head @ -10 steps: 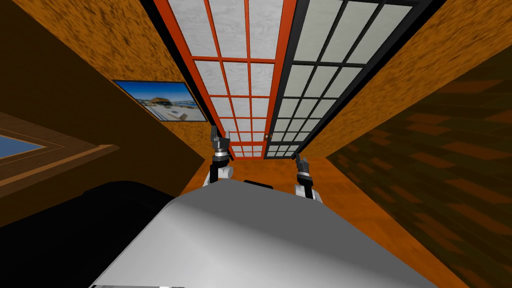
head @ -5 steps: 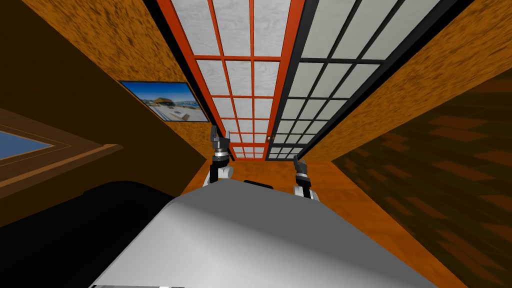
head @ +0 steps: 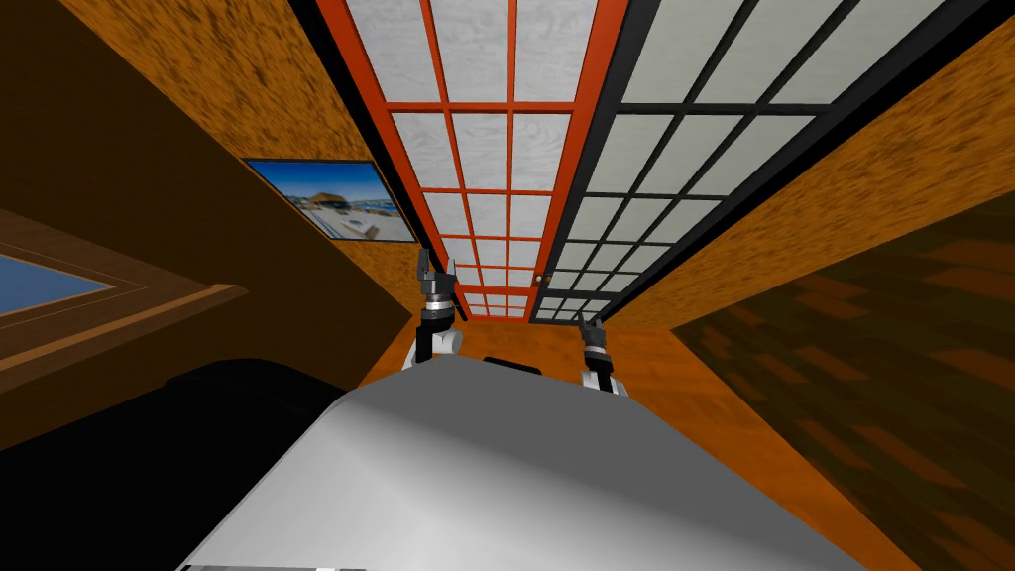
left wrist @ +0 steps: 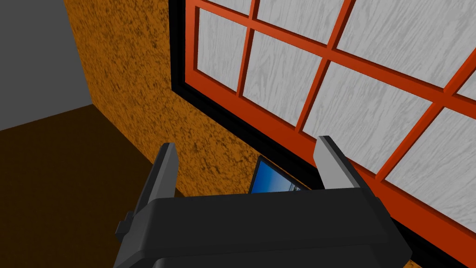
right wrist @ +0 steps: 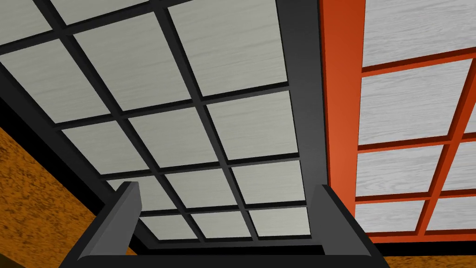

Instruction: Pull the door open

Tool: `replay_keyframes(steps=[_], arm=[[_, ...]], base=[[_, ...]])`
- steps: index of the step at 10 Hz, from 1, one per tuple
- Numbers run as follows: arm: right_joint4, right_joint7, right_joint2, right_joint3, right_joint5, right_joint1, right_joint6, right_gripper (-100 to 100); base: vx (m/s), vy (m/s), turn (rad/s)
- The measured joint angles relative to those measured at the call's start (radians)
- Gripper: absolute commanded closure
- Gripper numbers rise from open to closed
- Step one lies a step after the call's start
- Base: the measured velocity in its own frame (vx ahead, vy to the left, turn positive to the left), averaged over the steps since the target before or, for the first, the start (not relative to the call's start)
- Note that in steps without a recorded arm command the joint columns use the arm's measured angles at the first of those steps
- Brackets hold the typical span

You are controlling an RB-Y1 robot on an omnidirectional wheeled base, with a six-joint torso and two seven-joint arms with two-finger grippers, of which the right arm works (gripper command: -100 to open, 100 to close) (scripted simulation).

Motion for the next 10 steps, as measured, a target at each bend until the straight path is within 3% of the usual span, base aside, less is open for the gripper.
replay_keyframes(steps=[10], arm=[[0.268,0.189,0.0,-0.051,0.076,-0.081,-0.088,-100]], base=[[0.108,0.01,0.076]])
